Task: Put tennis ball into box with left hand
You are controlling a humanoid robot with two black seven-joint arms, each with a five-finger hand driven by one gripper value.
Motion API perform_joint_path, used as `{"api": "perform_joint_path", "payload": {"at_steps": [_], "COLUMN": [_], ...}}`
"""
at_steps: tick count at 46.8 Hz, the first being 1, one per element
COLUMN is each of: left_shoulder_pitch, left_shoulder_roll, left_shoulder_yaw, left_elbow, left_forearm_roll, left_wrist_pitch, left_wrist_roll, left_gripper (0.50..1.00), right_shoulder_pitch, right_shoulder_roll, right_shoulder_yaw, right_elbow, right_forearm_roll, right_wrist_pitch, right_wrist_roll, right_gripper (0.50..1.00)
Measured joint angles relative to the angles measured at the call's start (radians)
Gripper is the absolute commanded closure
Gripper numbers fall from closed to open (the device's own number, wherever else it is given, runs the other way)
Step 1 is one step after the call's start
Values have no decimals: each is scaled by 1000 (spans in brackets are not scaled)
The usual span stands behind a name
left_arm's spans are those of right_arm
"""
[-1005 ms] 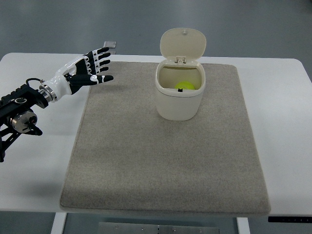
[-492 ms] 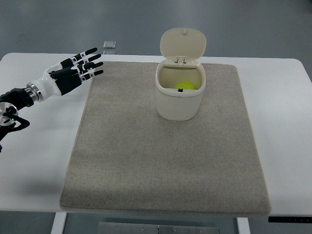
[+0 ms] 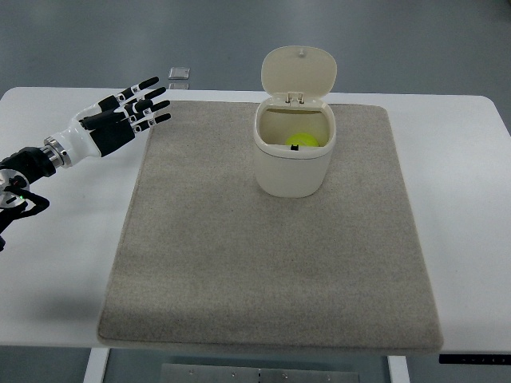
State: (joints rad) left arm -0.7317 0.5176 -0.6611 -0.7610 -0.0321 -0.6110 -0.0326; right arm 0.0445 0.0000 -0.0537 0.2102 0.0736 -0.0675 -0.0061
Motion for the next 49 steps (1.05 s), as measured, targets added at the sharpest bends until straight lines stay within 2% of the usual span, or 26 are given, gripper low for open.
{"api": "perform_joint_path", "payload": {"at_steps": [49], "left_shoulder_pitch": [8], "left_shoulder_roll": [7], "left_shoulder_yaw": [-3], "left_elbow": [-3], "left_forearm_roll": [0], "left_wrist_pitch": [0], "left_wrist_roll": [-2], "left_gripper": [506], "right_shoulder_pitch": [0], "right_shoulder_roll": [0], "right_shoulder_yaw": [0], "right_elbow": [16], "right_forearm_roll": [2], "right_wrist_pitch": [7], "right_wrist_roll": [3], "right_gripper": [587]}}
